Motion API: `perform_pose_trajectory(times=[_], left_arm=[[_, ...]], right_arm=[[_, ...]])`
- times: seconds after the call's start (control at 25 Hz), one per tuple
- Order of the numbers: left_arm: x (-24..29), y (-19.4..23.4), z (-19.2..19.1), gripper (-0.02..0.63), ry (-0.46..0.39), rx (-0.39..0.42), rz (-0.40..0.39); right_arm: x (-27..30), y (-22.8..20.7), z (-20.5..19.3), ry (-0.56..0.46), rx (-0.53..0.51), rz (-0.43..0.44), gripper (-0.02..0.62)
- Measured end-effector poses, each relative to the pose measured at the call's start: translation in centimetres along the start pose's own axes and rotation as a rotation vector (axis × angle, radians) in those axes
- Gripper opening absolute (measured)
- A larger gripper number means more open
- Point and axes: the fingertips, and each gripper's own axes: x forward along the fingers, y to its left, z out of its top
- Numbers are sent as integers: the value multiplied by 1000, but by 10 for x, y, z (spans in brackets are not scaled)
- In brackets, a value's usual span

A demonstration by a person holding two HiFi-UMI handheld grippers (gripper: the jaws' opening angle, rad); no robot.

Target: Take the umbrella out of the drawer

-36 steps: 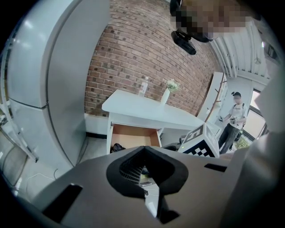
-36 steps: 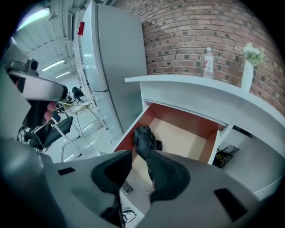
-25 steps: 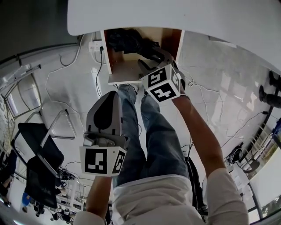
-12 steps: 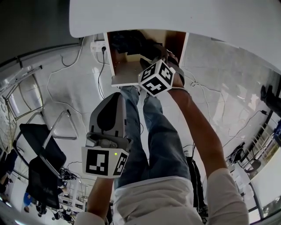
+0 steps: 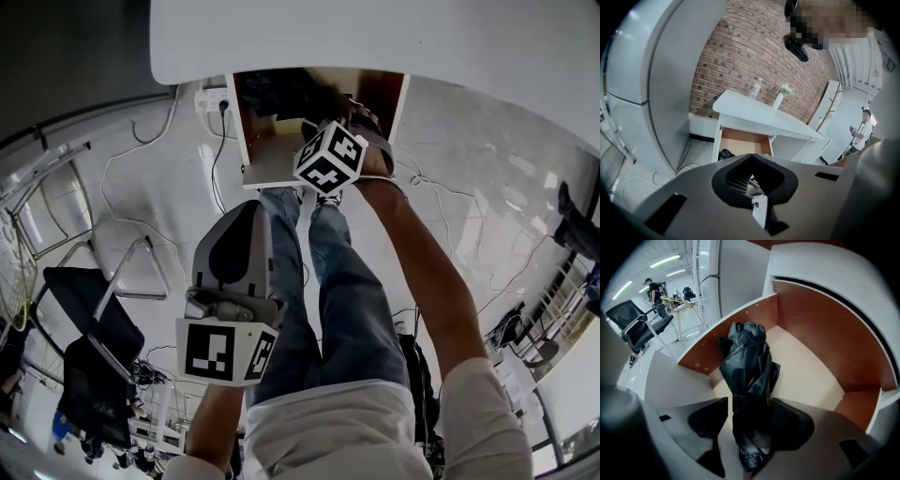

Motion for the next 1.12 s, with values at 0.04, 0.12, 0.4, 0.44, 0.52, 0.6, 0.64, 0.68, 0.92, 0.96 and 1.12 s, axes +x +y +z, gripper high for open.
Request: perform_pose_trajectory(times=[0.04, 0.12, 0.4, 0.44, 0.52, 0.6, 0.64, 0.68, 0.92, 0.96, 1.12], left_arm=[[0, 2, 0, 17, 1, -2, 2], [-1, 4, -2, 17, 4, -6, 3], [-2, 15, -2, 17, 2, -15, 14], [-1, 16, -2, 17, 2, -17, 15], [-1, 19, -2, 17, 1, -21, 16], [0, 19, -2, 17, -1, -30, 14], [0, 19, -2, 17, -3, -34, 10], [1, 19, -1, 17, -5, -36, 7], [3, 21, 3, 17, -14, -39, 10], [3, 22, 4, 17, -16, -43, 13], [3, 28, 8, 17, -31, -50, 27]], right_arm=[[3, 2, -1, 9, -10, 10, 289], [9, 5, -4, 24, -38, 14, 295], [20, -1, -3, 44, -95, -38, 295], [23, -1, -3, 51, -100, -35, 295], [29, 0, -3, 65, -103, -32, 295], [33, -1, -4, 80, -94, -32, 295], [34, -1, -5, 87, -91, -34, 295], [35, -2, -5, 93, -90, -39, 295], [43, -5, -9, 122, -125, -84, 293], [45, -7, -10, 137, -133, -100, 293], [51, -11, -11, 169, -151, -138, 285]])
